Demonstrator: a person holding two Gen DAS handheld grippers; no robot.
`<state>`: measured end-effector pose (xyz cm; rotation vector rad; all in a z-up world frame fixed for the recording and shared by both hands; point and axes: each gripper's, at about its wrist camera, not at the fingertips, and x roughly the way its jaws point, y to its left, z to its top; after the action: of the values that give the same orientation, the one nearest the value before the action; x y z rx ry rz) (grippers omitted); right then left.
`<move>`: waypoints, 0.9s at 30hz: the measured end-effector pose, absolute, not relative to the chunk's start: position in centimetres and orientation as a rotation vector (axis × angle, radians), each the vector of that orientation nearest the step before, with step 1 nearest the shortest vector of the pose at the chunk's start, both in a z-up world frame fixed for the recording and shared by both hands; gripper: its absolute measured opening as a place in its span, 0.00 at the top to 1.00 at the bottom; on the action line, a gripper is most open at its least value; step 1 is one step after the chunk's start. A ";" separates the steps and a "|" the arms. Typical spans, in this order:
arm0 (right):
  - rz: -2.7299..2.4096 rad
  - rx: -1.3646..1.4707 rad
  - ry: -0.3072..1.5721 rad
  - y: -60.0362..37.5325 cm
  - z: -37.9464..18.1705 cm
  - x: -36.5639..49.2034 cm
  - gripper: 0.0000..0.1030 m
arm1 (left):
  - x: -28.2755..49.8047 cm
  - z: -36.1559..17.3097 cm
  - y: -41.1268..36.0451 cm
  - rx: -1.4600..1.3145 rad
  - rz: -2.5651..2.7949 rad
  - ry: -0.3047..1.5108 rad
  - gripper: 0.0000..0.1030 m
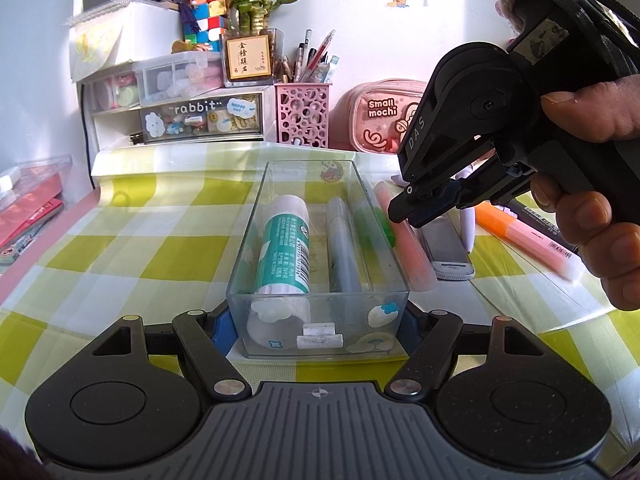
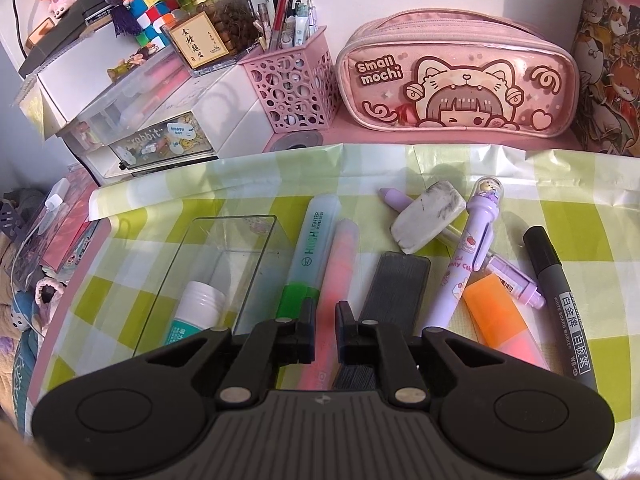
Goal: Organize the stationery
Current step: 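Move the right gripper to the pink highlighter and close on it, then lift the pink highlighter with the right gripper toward the clear box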
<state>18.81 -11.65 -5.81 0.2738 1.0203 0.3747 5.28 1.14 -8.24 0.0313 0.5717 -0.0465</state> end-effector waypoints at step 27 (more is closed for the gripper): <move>0.404 0.260 1.003 -11.7 -5.6 18.9 1.00 | 5.3 -8.3 1.1 0.031 -0.046 0.572 0.29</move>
<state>18.95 -11.74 -5.61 0.2598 1.0025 0.4039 5.28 1.11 -8.25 0.0313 0.5715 -0.0456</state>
